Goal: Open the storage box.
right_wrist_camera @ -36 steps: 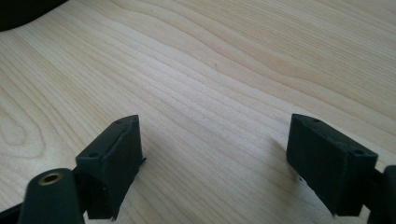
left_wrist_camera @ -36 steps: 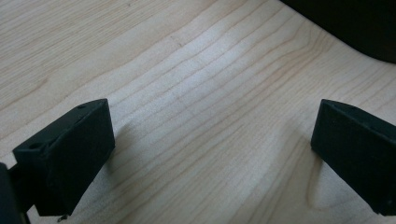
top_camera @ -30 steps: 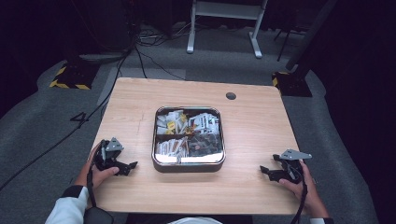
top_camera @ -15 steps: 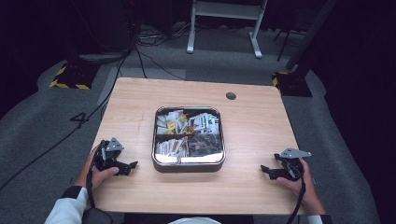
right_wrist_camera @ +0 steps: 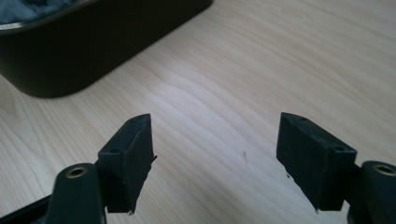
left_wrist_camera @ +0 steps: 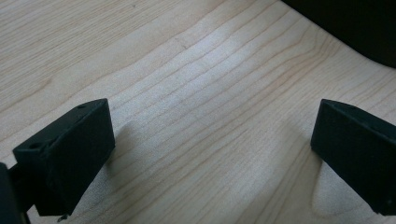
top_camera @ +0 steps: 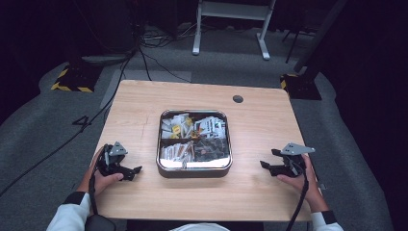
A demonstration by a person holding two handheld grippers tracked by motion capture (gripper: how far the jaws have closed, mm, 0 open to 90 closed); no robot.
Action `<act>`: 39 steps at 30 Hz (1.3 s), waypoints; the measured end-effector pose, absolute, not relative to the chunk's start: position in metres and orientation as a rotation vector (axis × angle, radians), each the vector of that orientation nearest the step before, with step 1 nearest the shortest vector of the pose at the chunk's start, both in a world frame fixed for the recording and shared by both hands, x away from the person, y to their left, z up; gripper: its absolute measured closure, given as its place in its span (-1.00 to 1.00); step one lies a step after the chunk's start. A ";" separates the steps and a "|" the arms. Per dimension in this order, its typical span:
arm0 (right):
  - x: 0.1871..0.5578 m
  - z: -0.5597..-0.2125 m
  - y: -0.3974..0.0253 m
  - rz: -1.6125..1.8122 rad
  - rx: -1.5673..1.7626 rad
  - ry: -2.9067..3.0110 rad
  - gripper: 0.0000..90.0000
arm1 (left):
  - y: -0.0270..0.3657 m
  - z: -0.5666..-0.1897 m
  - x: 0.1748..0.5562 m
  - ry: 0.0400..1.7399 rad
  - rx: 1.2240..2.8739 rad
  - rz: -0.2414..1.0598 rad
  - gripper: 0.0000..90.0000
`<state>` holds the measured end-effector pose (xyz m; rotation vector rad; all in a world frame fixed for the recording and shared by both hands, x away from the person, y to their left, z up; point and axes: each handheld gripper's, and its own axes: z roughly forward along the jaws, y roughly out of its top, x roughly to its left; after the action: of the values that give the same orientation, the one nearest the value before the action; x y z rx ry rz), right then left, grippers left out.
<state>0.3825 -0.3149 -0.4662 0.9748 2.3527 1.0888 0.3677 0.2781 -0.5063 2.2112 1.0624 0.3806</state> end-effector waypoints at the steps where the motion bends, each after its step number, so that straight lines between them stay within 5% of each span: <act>1: 0.382 -0.466 -0.315 1.089 0.975 2.353 -0.38 | 0.278 -0.506 0.368 1.064 2.210 0.381 -1.00; 22: 0.413 -0.419 -0.245 1.151 0.775 2.392 -0.34 | 0.278 -0.506 0.368 1.057 2.215 0.380 -1.00; 39: 0.435 -0.419 -0.168 1.172 0.654 2.473 -0.34 | 0.279 -0.506 0.368 1.054 2.216 0.379 -1.00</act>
<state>0.4351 -0.1681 -0.4187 0.6542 2.4734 1.1724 0.3684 0.2786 -0.5062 2.2158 1.0542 0.3791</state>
